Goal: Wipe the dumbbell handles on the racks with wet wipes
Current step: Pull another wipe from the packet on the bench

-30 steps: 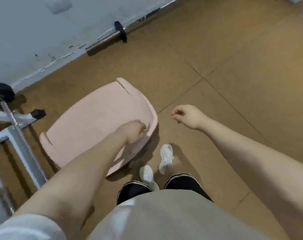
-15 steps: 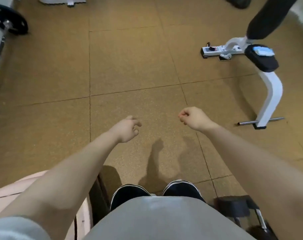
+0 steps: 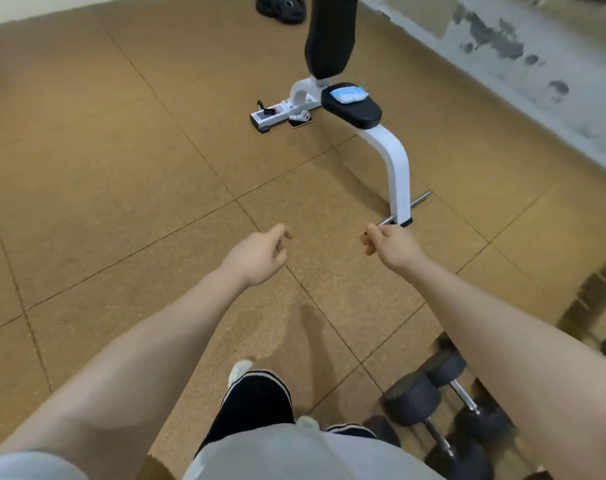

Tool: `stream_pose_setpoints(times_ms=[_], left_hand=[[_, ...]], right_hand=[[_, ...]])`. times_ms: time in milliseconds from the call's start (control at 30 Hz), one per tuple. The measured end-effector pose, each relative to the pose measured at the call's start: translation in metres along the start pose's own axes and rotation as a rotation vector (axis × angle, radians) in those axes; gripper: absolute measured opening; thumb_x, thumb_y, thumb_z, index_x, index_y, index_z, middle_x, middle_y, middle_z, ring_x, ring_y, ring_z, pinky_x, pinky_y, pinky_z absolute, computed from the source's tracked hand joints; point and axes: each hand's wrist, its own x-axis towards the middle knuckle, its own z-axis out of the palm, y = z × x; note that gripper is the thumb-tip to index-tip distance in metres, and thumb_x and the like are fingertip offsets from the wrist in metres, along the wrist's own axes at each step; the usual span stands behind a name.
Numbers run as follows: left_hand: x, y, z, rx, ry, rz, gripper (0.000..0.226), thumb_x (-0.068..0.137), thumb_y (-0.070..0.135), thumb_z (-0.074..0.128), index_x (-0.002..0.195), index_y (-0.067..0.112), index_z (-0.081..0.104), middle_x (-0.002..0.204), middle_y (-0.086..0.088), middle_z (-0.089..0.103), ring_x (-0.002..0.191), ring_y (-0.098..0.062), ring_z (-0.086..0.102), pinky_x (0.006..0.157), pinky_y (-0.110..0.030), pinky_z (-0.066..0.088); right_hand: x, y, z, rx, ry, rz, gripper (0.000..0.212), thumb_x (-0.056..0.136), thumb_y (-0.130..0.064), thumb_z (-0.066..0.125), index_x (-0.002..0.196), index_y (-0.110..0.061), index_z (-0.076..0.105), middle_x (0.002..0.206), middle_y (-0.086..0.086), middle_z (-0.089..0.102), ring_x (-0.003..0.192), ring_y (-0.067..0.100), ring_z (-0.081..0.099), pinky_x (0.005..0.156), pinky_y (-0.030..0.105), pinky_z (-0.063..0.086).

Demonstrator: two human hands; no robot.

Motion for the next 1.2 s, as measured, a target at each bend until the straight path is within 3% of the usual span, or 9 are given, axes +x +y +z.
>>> stream_pose_setpoints(times_ms=[233, 400, 467, 633, 800, 933, 1000, 1100, 1200], left_hand=[[0.186, -0.024, -0.027, 0.038, -0.072, 0.017, 0.018, 0.090, 0.019, 0.049, 0.100, 0.010, 0.061, 0.102, -0.008, 0.067, 0.093, -0.025, 0.059, 0.082, -0.034, 0.048], [0.340, -0.038, -0.080, -0.059, -0.131, -0.036, 0.021, 0.092, 0.020, 0.048, 0.106, 0.011, 0.060, 0.101, -0.005, 0.063, 0.092, -0.020, 0.057, 0.080, -0.028, 0.044], [0.396, -0.037, -0.109, -0.052, -0.204, -0.011, 0.025, 0.093, 0.023, 0.048, 0.112, 0.012, 0.060, 0.107, -0.006, 0.063, 0.097, -0.020, 0.058, 0.082, -0.028, 0.044], [0.529, -0.024, -0.171, 0.010, -0.247, 0.051, 0.027, 0.095, 0.024, 0.046, 0.115, 0.013, 0.059, 0.112, -0.005, 0.063, 0.100, -0.020, 0.057, 0.080, -0.027, 0.042], [0.648, -0.018, -0.180, 0.002, -0.300, 0.067, 0.027, 0.096, 0.026, 0.043, 0.113, 0.013, 0.059, 0.110, -0.003, 0.064, 0.095, -0.016, 0.058, 0.076, -0.025, 0.041], [0.753, -0.021, -0.162, -0.037, -0.310, 0.067, 0.025, 0.095, 0.023, 0.046, 0.116, 0.016, 0.057, 0.108, -0.003, 0.064, 0.094, -0.018, 0.060, 0.083, -0.031, 0.049], [0.815, -0.024, -0.147, -0.044, -0.312, 0.042, 0.026, 0.095, 0.025, 0.045, 0.118, 0.017, 0.055, 0.107, -0.003, 0.063, 0.093, -0.019, 0.059, 0.082, -0.031, 0.048], [0.907, -0.027, -0.125, -0.079, -0.341, -0.047, 0.026, 0.095, 0.028, 0.043, 0.115, 0.016, 0.057, 0.107, -0.005, 0.064, 0.093, -0.021, 0.058, 0.083, -0.033, 0.048], [0.986, -0.036, -0.106, -0.061, -0.389, -0.071, 0.027, 0.095, 0.029, 0.044, 0.115, 0.016, 0.057, 0.111, -0.004, 0.063, 0.097, -0.020, 0.058, 0.080, -0.027, 0.044]], right_hand=[[0.150, -0.010, -0.033, -0.107, -0.082, 0.007, 0.044, 0.099, -0.036, 0.034, 0.089, -0.006, 0.064, 0.090, 0.007, 0.066, 0.088, 0.024, 0.059, 0.075, 0.030, 0.042], [0.287, -0.045, -0.065, -0.037, -0.079, 0.134, 0.040, 0.099, -0.033, 0.037, 0.097, -0.003, 0.064, 0.098, 0.010, 0.066, 0.091, 0.027, 0.061, 0.059, 0.026, 0.046], [0.336, -0.060, -0.082, -0.050, -0.100, 0.162, 0.043, 0.098, -0.031, 0.039, 0.096, 0.004, 0.062, 0.098, 0.016, 0.066, 0.089, 0.031, 0.061, 0.069, 0.035, 0.049], [0.440, -0.094, -0.140, -0.122, -0.107, 0.153, 0.037, 0.098, -0.028, 0.039, 0.067, -0.007, 0.045, 0.063, 0.004, 0.046, 0.056, 0.016, 0.041, 0.052, 0.028, 0.030], [0.555, -0.068, -0.167, -0.085, -0.037, 0.265, 0.034, 0.096, -0.021, 0.041, 0.089, 0.006, 0.061, 0.088, 0.019, 0.064, 0.073, 0.020, 0.050, 0.061, 0.029, 0.035], [0.666, -0.039, -0.169, -0.031, 0.078, 0.345, 0.026, 0.093, -0.016, 0.043, 0.077, -0.003, 0.059, 0.078, 0.013, 0.060, 0.075, 0.027, 0.054, 0.059, 0.031, 0.039], [0.733, -0.027, -0.165, -0.010, 0.060, 0.335, 0.027, 0.096, -0.020, 0.042, 0.102, -0.004, 0.063, 0.102, 0.012, 0.064, 0.094, 0.030, 0.059, 0.075, 0.034, 0.045], [0.836, -0.014, -0.159, -0.008, -0.008, 0.312, 0.037, 0.098, -0.017, 0.038, 0.133, -0.005, 0.044, 0.137, 0.015, 0.045, 0.119, 0.031, 0.048, 0.094, 0.032, 0.039], [0.927, -0.004, -0.150, -0.071, -0.057, 0.293, 0.045, 0.098, -0.012, 0.036, 0.142, -0.005, 0.028, 0.147, 0.015, 0.029, 0.129, 0.031, 0.039, 0.101, 0.033, 0.033]])
